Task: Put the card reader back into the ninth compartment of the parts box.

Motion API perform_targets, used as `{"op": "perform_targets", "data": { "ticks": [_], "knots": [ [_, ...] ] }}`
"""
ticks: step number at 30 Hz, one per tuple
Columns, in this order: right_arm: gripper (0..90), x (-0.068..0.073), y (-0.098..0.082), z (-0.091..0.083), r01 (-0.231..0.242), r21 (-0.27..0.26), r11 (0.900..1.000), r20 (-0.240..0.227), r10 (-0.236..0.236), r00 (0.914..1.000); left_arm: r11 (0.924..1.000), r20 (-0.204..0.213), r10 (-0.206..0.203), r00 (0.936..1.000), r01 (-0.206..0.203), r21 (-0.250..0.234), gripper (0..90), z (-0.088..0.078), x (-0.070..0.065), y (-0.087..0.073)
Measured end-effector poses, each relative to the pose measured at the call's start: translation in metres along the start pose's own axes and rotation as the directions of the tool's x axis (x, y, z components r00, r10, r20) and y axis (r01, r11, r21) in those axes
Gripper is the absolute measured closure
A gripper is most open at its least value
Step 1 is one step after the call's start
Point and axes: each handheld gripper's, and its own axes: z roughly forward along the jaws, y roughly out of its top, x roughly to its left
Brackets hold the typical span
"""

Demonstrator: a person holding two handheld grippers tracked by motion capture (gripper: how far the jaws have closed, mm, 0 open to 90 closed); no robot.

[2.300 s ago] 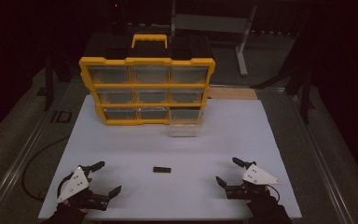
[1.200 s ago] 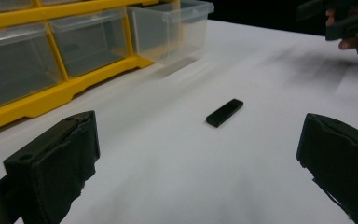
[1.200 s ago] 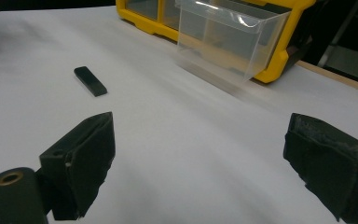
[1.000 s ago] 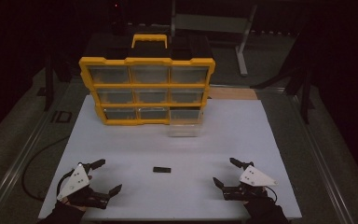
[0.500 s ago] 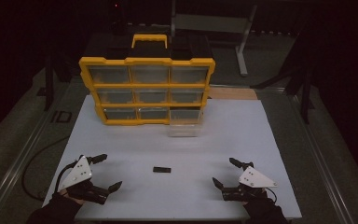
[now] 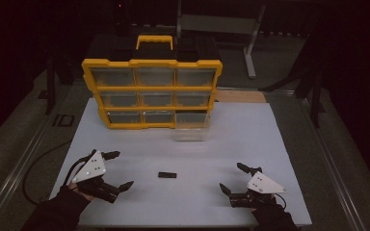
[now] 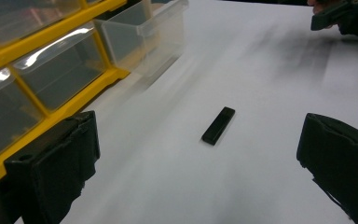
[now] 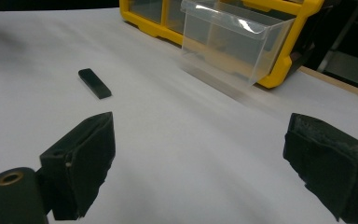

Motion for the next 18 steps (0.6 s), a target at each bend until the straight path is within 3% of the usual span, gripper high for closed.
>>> {"op": "perform_targets", "data": {
  "ticks": [3,4,18],
  "knots": [
    [9.1,0.0,0.0,0.0,-0.001,0.002,1.0,-0.005,0.001,1.0,0.9999,0.009,-0.015,0.9999,0.015,-0.001,0.3,0.002,0.003,0.003],
    [9.1,0.0,0.0,0.0,0.0,0.003,1.0,-0.005,0.0,1.0,0.9999,-0.003,0.007,1.0,-0.007,0.007,0.3,0.004,0.003,0.005],
    [9.1,0.001,0.0,0.0,-0.007,-0.002,1.0,-0.01,0.007,0.9999,0.9954,0.043,0.066,0.9969,-0.069,0.066,0.3,0.019,0.005,0.026]
  ]
}}
